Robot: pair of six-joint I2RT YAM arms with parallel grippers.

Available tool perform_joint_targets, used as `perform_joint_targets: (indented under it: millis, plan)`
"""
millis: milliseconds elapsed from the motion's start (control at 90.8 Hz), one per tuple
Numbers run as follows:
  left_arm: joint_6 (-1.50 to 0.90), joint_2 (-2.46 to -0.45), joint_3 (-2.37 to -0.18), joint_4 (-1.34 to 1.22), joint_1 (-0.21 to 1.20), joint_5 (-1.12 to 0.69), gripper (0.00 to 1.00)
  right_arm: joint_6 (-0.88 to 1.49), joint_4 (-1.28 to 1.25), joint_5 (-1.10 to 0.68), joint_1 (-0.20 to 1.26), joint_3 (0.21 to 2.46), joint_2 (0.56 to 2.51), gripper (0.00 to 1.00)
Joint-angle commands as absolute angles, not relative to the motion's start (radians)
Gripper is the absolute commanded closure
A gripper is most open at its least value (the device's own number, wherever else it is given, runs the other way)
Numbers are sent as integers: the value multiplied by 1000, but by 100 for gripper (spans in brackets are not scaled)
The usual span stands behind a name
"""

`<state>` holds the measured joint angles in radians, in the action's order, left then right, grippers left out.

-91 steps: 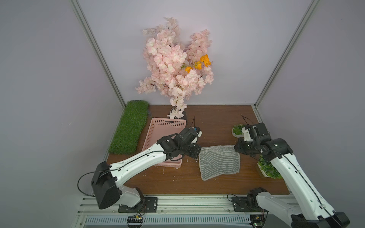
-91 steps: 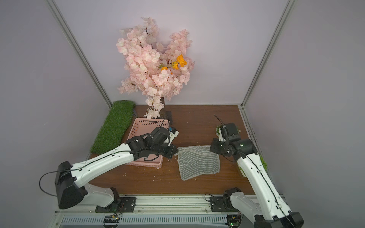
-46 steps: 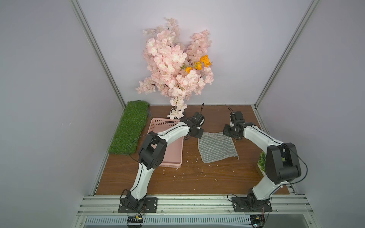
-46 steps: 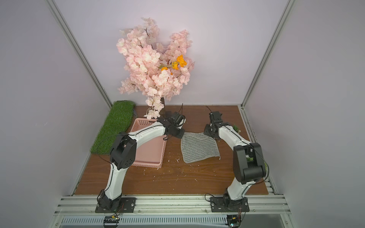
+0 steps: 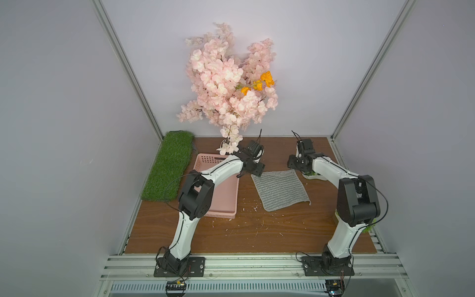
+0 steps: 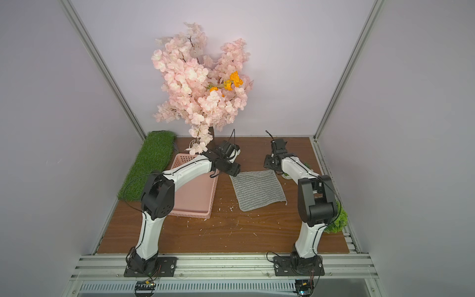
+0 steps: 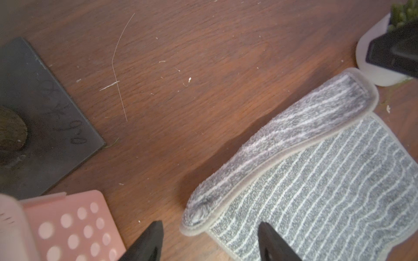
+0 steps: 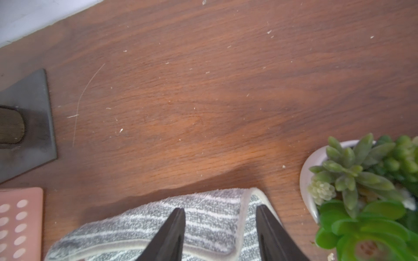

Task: Fold the square dishcloth
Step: Flatten out the cleaning item at the center of the board, then fold the cleaning item at the center of the board.

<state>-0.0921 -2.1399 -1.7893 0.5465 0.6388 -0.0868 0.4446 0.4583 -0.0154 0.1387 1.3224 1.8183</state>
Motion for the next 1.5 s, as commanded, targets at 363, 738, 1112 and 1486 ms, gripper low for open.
perform_joint_targets:
  millis: [363,738,1112,1486]
  plan:
    - [136,-2147,-1737,569,643,-115,26,568,468,-49,129,1235,1780,47]
    - [202,-2199,-1763,567,647,-89,30,599,427,-62,129,1193,1789,46]
    - [245,-2256,-1822,566,650,-48,42,626,392,-105,131,1230,1841,54]
    - [251,-2276,-1872,565,650,-43,48,632,390,-98,131,1240,1852,62]
